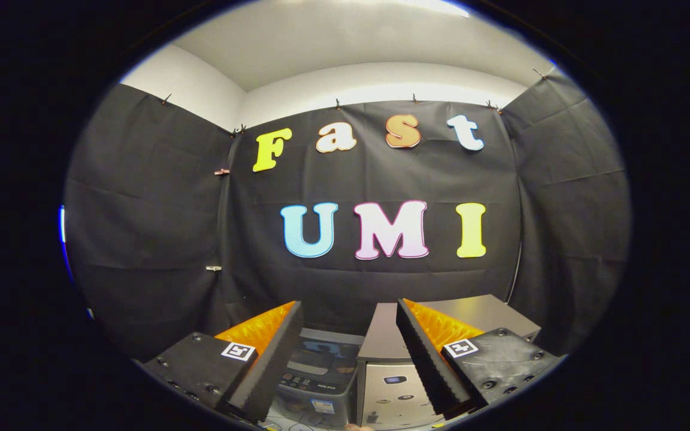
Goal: Put the clothes into the washing machine and then close the washing machine lid.
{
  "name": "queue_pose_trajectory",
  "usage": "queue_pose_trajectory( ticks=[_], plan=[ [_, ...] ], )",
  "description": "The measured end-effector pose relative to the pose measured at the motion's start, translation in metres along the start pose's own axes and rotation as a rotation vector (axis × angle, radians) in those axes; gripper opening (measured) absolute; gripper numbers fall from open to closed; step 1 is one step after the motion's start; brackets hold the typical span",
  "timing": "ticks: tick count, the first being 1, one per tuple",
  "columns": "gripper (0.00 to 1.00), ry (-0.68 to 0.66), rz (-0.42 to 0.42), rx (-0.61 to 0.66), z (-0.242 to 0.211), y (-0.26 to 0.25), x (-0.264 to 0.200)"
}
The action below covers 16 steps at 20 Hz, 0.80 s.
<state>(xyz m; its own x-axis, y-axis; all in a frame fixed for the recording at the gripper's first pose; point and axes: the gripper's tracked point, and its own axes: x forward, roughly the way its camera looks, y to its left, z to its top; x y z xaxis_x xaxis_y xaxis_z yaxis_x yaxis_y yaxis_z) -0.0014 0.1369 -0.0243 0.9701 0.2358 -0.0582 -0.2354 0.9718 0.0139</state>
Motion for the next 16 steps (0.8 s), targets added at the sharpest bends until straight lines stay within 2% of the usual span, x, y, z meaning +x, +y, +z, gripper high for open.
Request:
queue_pose_trajectory(
  ticks=[7,16],
  plan=[
    [0.98,-0.033,-0.045,0.014,0.029,-0.02,-0.031],
    [0.98,-0.03,-0.023,0.006,0.036,-0.019,-0.034]
  ],
)
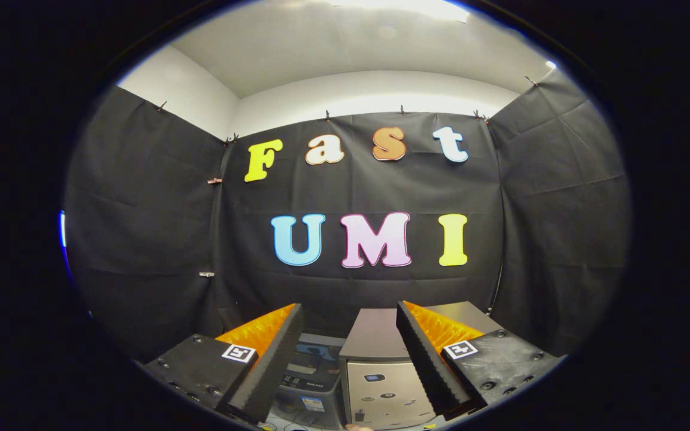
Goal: Put the clothes into the washing machine and then close the washing machine lid.
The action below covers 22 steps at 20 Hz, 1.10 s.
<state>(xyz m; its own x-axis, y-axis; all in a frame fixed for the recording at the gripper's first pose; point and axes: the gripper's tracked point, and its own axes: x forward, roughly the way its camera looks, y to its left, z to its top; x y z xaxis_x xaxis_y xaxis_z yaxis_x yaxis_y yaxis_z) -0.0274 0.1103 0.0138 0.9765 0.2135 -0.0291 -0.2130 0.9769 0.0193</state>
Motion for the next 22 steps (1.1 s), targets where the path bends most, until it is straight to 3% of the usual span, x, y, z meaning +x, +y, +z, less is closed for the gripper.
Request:
queue_pose_trajectory(
  ticks=[22],
  plan=[
    [0.98,-0.005,0.008,-0.018,0.0046,0.0069,-0.0008]
  ],
)
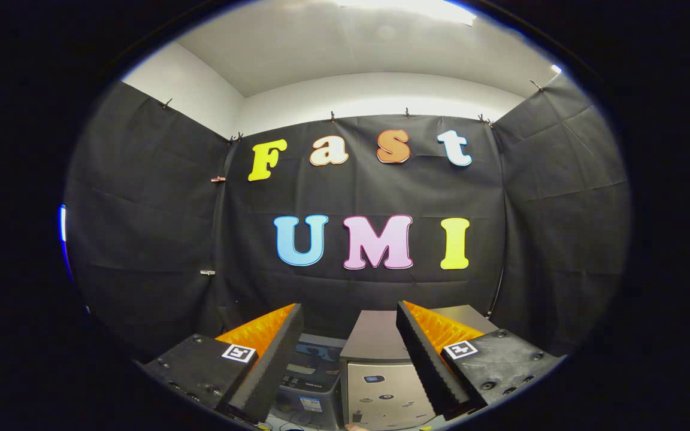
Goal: Put the clothes into the washing machine and then close the washing machine lid.
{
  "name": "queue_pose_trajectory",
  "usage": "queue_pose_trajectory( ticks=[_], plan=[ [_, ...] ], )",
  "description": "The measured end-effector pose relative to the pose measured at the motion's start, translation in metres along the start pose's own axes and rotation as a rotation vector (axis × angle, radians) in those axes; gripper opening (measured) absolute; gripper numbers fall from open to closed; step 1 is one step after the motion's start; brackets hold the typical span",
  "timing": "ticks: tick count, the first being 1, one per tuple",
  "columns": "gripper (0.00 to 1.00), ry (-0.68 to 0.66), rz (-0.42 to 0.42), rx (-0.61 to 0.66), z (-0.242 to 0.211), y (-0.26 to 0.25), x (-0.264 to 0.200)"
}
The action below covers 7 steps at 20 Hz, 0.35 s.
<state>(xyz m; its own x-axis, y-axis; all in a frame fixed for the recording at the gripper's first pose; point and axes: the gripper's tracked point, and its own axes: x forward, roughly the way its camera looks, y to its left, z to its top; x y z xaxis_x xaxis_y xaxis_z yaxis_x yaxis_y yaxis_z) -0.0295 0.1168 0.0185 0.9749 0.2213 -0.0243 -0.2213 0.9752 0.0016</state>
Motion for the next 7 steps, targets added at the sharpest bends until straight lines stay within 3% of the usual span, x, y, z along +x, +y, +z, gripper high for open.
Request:
queue_pose_trajectory(
  ticks=[7],
  plan=[
    [0.98,0.007,0.0,0.003,-0.0027,-0.0009,-0.0006]
  ],
)
